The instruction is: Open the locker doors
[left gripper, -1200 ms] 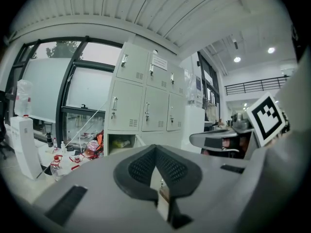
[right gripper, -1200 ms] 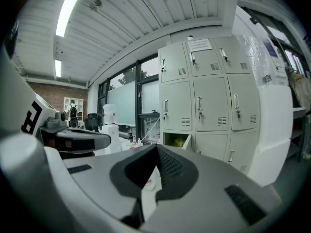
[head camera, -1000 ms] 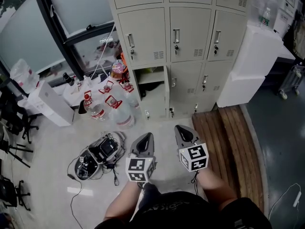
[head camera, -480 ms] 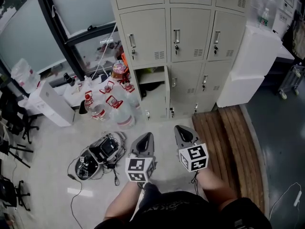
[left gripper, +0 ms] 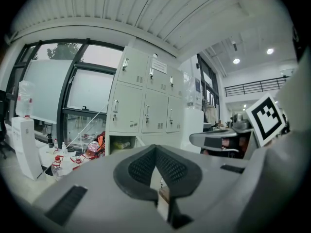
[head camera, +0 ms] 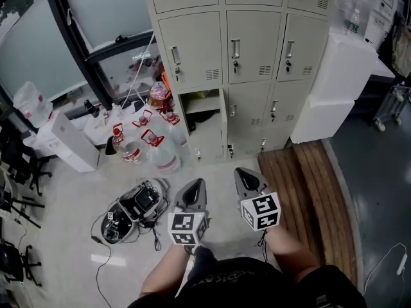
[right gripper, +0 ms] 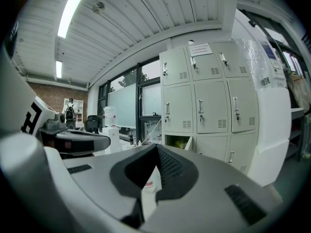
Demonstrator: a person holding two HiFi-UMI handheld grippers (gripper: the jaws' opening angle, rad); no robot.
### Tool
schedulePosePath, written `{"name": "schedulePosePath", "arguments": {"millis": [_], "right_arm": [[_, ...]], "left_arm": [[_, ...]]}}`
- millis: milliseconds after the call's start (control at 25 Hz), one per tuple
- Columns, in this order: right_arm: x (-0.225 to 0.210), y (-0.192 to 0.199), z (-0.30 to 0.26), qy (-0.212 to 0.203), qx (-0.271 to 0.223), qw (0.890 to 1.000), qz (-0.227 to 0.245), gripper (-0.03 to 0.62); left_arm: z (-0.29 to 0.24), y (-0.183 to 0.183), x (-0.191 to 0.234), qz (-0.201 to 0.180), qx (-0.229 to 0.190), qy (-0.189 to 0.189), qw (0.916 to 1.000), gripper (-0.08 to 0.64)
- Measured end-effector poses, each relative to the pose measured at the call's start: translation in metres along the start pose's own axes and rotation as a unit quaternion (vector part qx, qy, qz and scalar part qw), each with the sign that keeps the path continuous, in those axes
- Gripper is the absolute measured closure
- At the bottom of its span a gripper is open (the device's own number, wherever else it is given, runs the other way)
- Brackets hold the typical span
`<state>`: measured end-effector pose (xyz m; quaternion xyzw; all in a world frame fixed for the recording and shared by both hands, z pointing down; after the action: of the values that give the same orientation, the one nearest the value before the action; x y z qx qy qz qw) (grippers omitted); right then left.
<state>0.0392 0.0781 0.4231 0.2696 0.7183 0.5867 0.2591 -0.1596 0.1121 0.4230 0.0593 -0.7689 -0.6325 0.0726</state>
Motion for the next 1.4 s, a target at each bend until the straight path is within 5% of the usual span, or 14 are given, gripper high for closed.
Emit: {"name": "schedulePosePath", "arguments": {"millis": [680, 1400], "right_arm": [[-0.011, -0.015, -0.024, 0.001, -0.003, 1.000, 0.023, 0.592], [-0.014, -0.074, -0.137, -0.003, -0.030, 0.999, 0.028, 0.592]], "left_arm": [[-0.024, -0.010, 0.015, -0.005, -0.002, 0.007, 1.0000, 0.561], [-0.092, -0.058, 0.106, -0.006, -0.036, 0.015, 0.9992, 0.561]]}}
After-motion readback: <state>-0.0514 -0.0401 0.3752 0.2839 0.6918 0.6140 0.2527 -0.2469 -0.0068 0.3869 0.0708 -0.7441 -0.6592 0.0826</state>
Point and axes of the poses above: the fingertips, and each gripper's own axes: z backward along the fingers, x to its left, y out of its underside, the point moved 10 cm from there along z, backward along the fingers, and after that the axes turned 13 degrees about -y, right-handed, at the moved point
